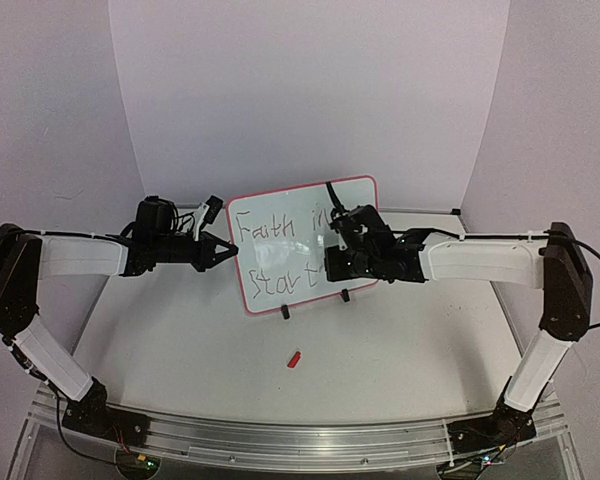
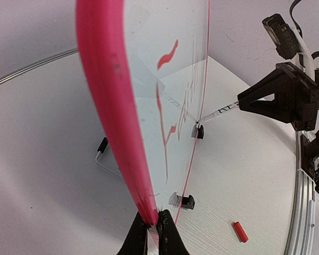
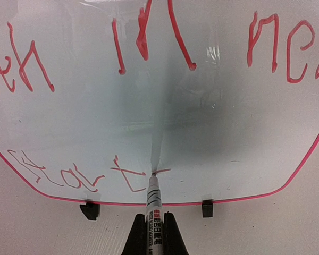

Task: Write a sentence on the whiteboard

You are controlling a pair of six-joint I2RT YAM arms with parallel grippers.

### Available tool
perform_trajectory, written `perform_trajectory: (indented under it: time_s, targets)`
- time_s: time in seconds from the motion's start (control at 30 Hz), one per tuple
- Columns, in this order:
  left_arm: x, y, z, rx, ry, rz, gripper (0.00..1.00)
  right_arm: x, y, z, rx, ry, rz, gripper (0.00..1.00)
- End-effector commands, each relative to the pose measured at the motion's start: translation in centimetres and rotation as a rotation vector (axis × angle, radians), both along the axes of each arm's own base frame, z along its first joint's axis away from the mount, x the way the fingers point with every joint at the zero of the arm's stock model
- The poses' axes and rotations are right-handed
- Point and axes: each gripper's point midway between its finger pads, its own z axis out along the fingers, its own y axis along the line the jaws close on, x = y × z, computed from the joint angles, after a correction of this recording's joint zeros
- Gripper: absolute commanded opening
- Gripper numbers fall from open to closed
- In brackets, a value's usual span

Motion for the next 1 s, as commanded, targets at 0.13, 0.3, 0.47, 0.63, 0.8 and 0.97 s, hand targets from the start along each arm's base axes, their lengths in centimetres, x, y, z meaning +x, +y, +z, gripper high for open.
perform_trajectory:
  time_s: [0.13, 0.3, 0.47, 0.63, 0.8, 0.97]
  targets:
    - [0.7, 0.8, -0.9, 0.069, -0.040, 0.032, 0.00, 0.8, -1.6, -0.7, -0.050, -0.022, -0.087, 0.00]
    - [0.7, 0.8, -0.9, 0.069, -0.039, 0.032, 0.00, 0.9, -2.7, -0.6, -0.092, -0.039, -0.113, 0.00]
    - [0.7, 0.7, -0.8, 0.068, -0.041, 0.030, 0.00, 0.6, -2.5, -1.2, -0.095, -0.019, -0.100, 0.00]
    - [0.7, 0.8, -0.7, 0.067, -0.042, 0.031, 0.00, 0.3, -1.6, -2.4, -0.084, 0.019, -0.065, 0.00]
    - [0.6, 0.7, -0.8, 0.068, -0.041, 0.030, 0.00, 0.1, -0.7, -2.6, -0.061, 0.034, -0.040, 0.00]
    - [0.7, 0.7, -0.8, 0.068, -0.041, 0.031, 0.00, 0.0, 0.3, -1.4, 0.022, 0.022, -0.020, 0.00]
